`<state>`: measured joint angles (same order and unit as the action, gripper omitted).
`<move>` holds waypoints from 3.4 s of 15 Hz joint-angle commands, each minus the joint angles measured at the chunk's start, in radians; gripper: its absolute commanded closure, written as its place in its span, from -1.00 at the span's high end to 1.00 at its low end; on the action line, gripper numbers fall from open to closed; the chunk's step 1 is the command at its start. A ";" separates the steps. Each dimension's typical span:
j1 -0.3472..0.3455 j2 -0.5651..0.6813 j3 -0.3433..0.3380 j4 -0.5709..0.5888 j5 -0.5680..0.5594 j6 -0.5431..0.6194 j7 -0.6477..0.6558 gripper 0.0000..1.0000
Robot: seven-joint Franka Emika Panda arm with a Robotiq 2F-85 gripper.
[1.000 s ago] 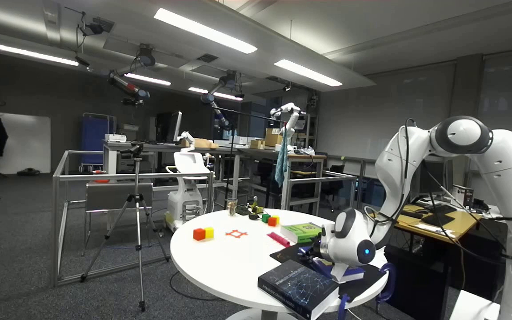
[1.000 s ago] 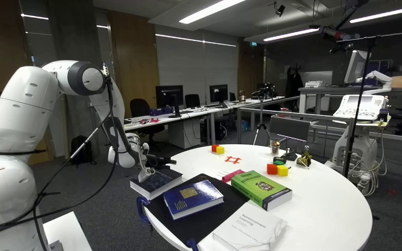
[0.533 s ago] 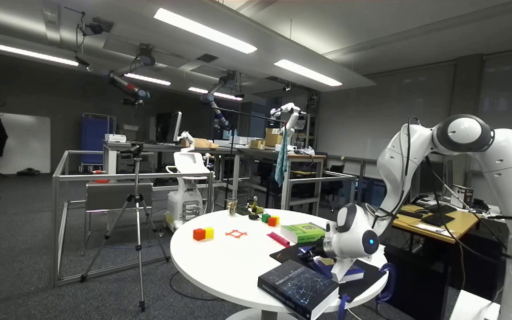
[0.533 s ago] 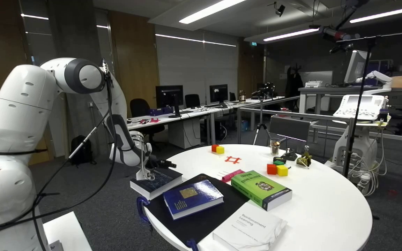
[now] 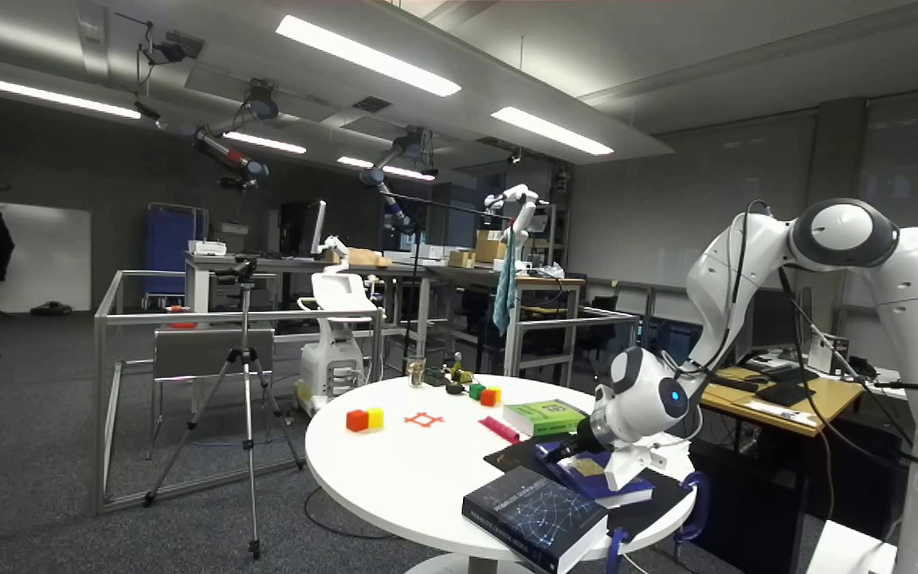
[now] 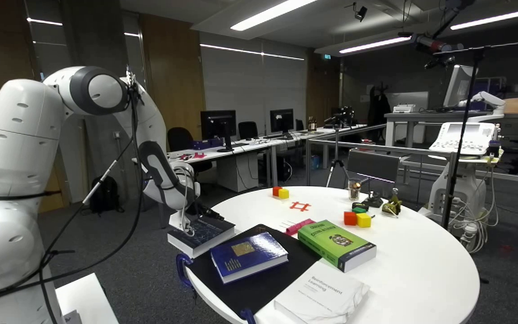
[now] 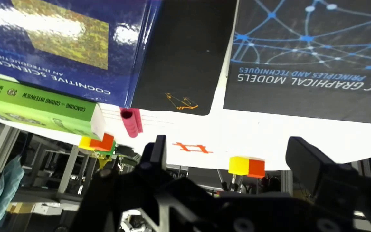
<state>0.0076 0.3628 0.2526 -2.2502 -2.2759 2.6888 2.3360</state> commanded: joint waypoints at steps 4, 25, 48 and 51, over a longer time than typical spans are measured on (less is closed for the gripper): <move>-0.063 -0.070 0.011 -0.020 -0.039 0.202 0.104 1.00; 0.014 -0.080 -0.214 -0.206 0.828 0.296 -0.593 1.00; 0.022 -0.068 -0.195 -0.149 0.894 0.257 -0.631 1.00; 0.006 -0.040 -0.186 -0.143 1.016 0.213 -0.735 1.00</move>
<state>0.0323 0.3248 0.0508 -2.3908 -1.3671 2.9599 1.7154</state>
